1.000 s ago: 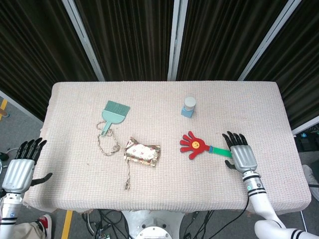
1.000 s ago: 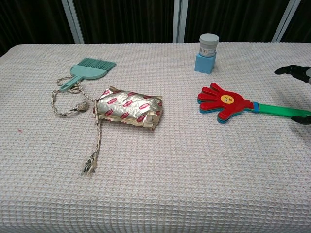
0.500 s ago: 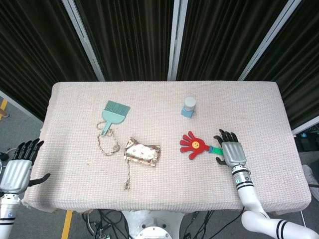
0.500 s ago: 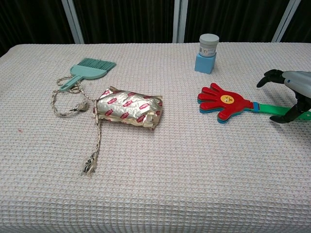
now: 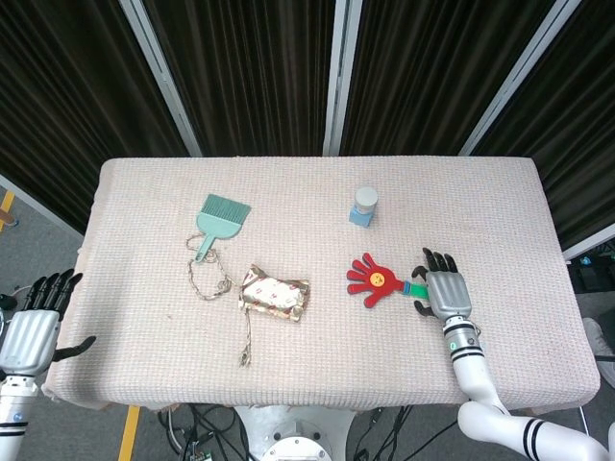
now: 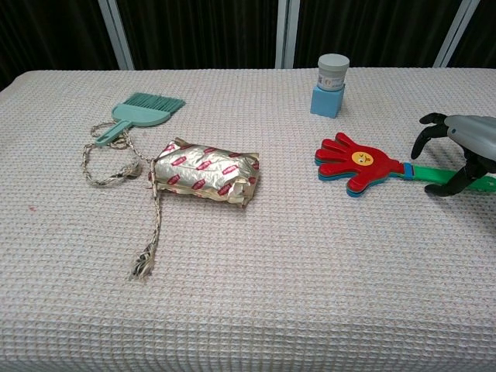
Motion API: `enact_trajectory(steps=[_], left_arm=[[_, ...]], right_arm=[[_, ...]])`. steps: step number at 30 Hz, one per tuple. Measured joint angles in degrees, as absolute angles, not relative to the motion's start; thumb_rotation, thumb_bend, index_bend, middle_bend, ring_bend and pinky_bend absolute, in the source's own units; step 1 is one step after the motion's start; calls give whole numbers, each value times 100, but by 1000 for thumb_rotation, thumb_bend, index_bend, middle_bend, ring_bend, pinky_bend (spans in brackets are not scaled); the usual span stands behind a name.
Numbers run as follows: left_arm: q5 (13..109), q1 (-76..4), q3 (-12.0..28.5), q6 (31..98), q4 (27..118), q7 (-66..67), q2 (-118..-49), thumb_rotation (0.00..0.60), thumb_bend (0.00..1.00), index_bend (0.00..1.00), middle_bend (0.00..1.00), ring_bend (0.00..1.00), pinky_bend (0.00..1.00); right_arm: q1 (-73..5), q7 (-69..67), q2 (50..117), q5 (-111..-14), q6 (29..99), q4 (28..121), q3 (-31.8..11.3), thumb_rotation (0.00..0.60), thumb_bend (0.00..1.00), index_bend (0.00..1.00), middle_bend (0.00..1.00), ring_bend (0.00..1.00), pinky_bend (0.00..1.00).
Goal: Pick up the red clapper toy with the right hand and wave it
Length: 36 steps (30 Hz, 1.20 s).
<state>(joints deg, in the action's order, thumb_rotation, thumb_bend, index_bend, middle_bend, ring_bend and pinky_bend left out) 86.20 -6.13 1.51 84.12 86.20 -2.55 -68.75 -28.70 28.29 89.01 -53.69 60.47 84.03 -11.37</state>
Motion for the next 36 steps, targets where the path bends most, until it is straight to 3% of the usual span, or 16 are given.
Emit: enact_trajectory(steps=[36], left_arm=[[8597,-588,155,8391,8517,-320,-6941,600,131,43,18,0,60]], right_arm=[[-3090,2674,8913,-5079,5970,8250,-1061,600,246,435,19,0,0]])
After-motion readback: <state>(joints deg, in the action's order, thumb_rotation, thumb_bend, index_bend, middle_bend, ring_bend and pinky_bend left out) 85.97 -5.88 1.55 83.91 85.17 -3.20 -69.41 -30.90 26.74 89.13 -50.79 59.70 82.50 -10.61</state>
